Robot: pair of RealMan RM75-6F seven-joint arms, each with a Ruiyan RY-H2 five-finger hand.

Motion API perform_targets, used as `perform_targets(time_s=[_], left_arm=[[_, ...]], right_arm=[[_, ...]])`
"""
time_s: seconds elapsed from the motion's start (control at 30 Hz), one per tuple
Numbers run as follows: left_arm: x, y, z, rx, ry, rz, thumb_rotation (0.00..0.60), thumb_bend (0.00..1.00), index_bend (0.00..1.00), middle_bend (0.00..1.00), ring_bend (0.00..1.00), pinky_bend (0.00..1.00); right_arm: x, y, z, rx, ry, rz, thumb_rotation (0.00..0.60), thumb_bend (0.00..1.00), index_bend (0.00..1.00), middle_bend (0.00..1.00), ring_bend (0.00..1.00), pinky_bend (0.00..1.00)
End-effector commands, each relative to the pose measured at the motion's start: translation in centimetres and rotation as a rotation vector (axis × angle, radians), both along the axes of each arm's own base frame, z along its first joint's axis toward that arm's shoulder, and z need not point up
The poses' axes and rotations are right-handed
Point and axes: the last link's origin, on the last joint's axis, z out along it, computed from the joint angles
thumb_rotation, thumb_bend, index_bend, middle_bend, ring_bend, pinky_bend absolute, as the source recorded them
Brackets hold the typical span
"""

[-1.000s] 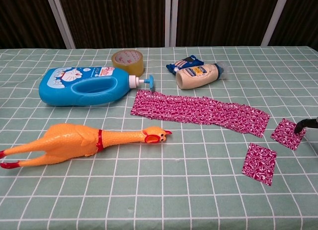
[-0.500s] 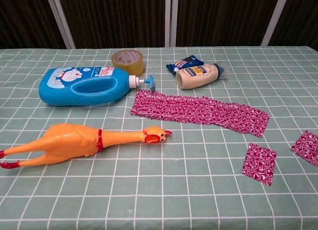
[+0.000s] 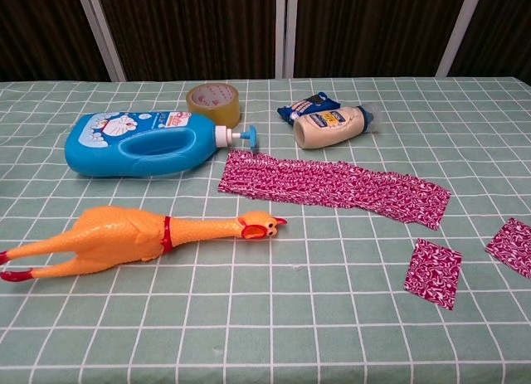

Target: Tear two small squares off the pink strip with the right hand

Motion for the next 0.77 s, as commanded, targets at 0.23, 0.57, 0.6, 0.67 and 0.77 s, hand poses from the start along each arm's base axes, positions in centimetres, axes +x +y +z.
perform_targets(time_s=[0.23,0.57,0.6,0.67,0.77], left_arm=[[0.4,-0.2,-0.4,-0.016,-0.005,-0.005,0.6,0.18,0.17,0.12,0.0,0.11],[1.1,0.1,-0.1,-0.007,0.0,-0.022,0.6,0.18,0.17,0.12,0.0,0.11],[1.1,0.1,0.0,-0.005,0.0,-0.023,0.6,0.18,0.17,0.12,0.0,0.11],[1.2,0.2,0.0,-0.003,0.005,-0.025,0.6,0.18,0.17,0.12,0.0,0.11],[1.2,0.2,0.1,0.005,0.006,-0.023,0.6,0.18,0.17,0.12,0.0,0.11]], right_arm=[[0.3,-0.3,7.6,-0.529,-0.244,0.334,0.6,0.46,0.28,0.52,0.42,0.54],[-3.8,1.2,10.8,-0.631,-0.082,0.144,0.6,0.15,0.0,0.0,0.0,0.0],[-4.1,1.1,11.0,-0.636,-0.089,0.136,0.6,0.15,0.0,0.0,0.0,0.0],[-4.3,1.0,11.1,-0.63,-0.106,0.119,0.6,0.15,0.0,0.0,0.0,0.0],[-4.1,0.7,10.9,-0.61,-0.108,0.124,0.6,0.15,0.0,0.0,0.0,0.0]])
